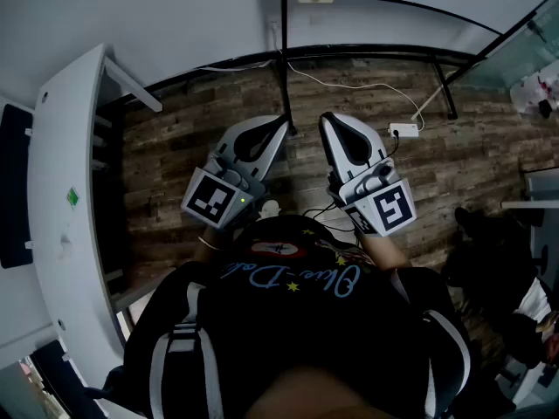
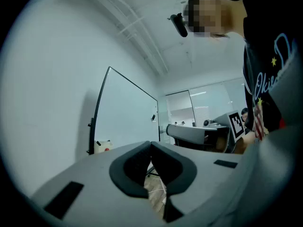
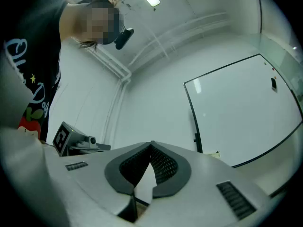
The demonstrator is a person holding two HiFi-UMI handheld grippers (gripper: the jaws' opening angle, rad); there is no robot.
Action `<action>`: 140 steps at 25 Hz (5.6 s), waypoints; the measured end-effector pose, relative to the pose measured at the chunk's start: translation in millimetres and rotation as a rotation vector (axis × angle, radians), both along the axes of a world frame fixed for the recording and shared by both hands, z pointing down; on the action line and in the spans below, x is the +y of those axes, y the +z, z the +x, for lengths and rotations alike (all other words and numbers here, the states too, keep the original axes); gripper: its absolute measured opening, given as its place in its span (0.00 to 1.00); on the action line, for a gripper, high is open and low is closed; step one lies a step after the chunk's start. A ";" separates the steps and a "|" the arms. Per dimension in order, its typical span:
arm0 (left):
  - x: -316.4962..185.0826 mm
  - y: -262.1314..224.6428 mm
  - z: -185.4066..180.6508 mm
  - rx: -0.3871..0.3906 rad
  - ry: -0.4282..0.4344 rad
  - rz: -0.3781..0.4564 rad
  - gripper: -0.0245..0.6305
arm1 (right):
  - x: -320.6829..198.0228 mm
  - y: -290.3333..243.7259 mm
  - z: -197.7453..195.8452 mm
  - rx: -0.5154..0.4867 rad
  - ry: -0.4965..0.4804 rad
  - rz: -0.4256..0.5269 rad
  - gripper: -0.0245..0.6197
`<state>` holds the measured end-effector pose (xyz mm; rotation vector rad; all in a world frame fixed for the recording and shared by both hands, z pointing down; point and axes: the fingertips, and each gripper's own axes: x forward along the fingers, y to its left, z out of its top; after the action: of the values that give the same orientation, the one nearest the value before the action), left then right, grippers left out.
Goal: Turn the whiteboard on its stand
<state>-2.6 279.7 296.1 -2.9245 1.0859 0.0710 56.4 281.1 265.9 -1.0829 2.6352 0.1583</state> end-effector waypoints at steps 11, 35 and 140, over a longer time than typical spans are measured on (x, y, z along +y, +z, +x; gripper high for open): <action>5.9 3.1 7.7 -0.005 -0.014 -0.014 0.03 | 4.0 1.6 12.7 -0.033 -0.004 -0.004 0.09; 40.9 3.5 37.3 -0.017 -0.054 -0.023 0.03 | 36.4 -3.3 47.8 -0.001 -0.060 0.021 0.09; -371.8 1.5 -5.9 -0.002 0.011 -0.033 0.04 | -373.7 9.9 -4.8 0.049 -0.036 -0.044 0.10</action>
<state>-8.5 -92.1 297.7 -2.9591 1.0819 0.0511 51.6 -92.6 275.8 -1.0571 2.7120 0.1210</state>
